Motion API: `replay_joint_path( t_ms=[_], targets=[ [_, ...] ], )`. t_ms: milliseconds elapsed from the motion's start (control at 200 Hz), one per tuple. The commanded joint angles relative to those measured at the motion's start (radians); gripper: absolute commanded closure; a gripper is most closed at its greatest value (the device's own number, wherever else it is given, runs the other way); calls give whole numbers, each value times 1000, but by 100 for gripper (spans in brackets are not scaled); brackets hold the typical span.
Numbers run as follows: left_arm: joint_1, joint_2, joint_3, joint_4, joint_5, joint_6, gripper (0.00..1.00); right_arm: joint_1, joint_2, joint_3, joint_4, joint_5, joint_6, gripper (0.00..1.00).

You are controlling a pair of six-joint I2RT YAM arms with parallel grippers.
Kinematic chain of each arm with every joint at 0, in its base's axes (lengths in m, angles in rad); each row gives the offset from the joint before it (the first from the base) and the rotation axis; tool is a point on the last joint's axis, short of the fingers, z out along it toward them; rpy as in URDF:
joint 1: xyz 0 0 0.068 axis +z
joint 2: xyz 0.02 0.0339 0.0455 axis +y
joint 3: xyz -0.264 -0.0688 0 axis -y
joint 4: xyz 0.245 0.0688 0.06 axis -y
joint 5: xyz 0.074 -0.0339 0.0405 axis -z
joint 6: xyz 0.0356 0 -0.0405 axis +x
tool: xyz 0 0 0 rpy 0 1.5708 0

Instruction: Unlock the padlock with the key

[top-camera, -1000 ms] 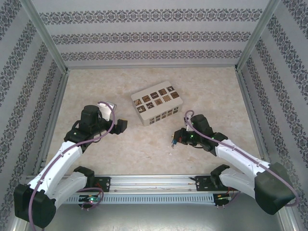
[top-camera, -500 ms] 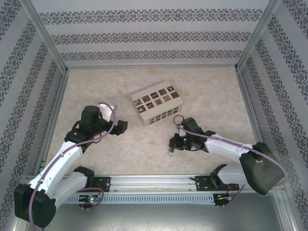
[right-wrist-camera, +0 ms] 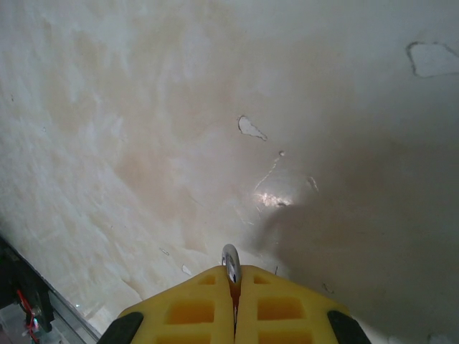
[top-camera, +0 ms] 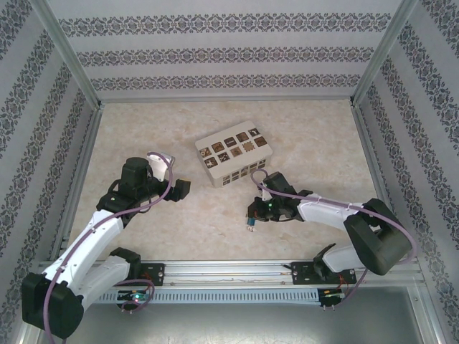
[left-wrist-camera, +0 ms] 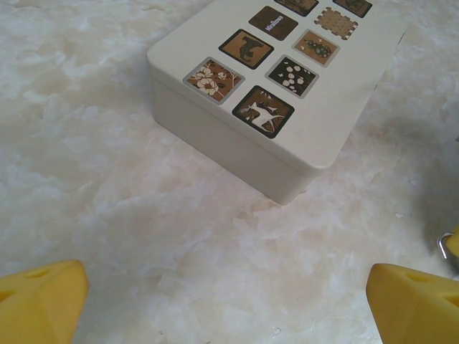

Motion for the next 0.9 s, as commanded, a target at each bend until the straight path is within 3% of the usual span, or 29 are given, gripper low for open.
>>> replay_joint_path(
  t_ms=[0, 400, 894],
  targets=[
    [9, 3, -15, 22, 9, 20, 1, 12, 9, 25, 7, -7, -22, 100],
    [9, 7, -14, 22, 6, 20, 1, 12, -14, 22, -9, 18, -33, 96],
    [9, 1, -12, 19, 5, 22, 1, 10, -99, 18, -45, 57, -43, 74]
  ],
)
